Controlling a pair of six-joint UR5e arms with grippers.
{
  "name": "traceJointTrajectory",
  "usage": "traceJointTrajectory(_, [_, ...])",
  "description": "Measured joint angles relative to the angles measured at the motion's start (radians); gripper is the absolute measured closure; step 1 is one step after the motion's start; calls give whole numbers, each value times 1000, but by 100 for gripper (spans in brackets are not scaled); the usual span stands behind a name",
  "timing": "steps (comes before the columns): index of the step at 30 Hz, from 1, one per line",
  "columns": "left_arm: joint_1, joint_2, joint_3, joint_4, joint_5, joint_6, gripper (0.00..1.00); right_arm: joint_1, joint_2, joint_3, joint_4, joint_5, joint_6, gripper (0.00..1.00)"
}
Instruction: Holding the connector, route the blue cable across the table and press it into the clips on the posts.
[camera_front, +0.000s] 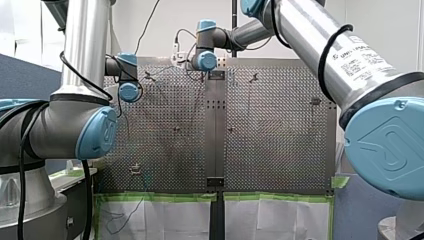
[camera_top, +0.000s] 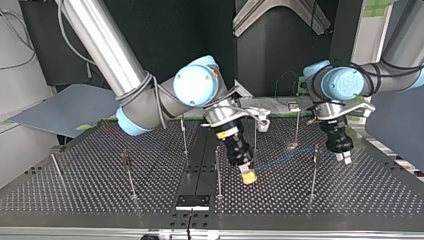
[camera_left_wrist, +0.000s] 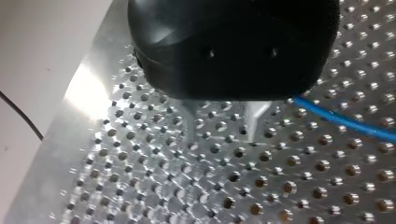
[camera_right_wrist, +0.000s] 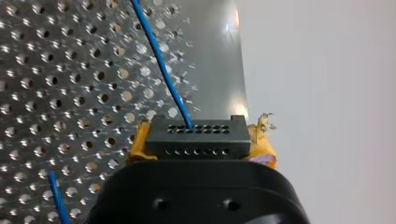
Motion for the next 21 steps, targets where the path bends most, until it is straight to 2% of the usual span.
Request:
traceJointTrajectory(4, [1, 20, -16, -34, -1, -7, 0, 7, 12, 1, 19, 8, 1, 100])
traceJointTrajectory(9, [0, 64, -44, -81, 7, -42, 0, 12, 35, 2, 40, 24, 4, 100])
traceJointTrajectory(15, [-15, 112, -65, -133, 49, -92, 0, 11, 54, 25, 48, 65, 6, 100])
traceJointTrajectory(21, [-39, 127, -74, -187, 86, -109, 0, 2, 57, 72, 48, 73, 14, 100])
